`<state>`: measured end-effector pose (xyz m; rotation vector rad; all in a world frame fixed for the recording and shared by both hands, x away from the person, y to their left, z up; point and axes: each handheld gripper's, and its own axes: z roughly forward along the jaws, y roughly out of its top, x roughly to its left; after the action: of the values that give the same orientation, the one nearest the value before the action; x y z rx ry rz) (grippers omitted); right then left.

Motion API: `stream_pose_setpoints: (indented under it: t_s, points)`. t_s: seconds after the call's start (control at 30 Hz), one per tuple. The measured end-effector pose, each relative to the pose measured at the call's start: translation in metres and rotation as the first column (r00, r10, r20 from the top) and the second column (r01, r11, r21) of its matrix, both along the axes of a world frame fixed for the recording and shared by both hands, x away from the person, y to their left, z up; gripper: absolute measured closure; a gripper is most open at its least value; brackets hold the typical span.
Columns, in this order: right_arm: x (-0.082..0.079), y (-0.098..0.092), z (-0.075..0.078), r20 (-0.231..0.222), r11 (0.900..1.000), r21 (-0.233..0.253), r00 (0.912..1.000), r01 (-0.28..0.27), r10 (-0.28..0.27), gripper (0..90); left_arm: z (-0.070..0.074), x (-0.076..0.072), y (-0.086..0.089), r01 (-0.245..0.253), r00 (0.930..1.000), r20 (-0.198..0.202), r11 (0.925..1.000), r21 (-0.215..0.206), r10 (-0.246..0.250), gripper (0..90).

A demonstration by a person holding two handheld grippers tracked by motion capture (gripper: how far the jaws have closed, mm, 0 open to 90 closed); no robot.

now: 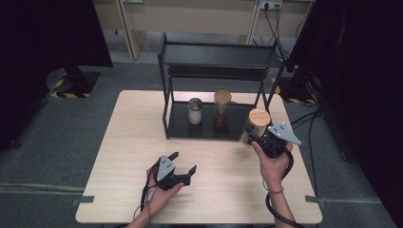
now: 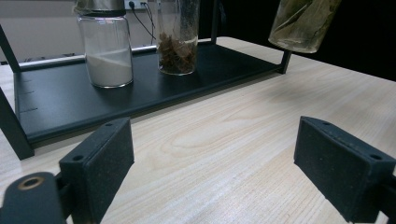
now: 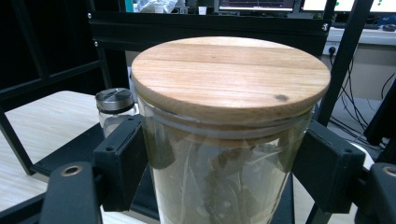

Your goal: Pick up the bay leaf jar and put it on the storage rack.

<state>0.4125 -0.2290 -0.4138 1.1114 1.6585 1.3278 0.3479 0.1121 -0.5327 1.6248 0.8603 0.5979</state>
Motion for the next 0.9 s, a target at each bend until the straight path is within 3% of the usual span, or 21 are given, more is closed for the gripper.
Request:
stream_pose_setpoints:
  t_s: [0.9]
  points:
    - [0.025,0.006,0.005,-0.017,1.0,-0.011,0.9997,0.017,-0.017,25.0,0.0,0.0,0.0,0.003,1.0,0.001,1.0,0.003,-0.003,11.8]
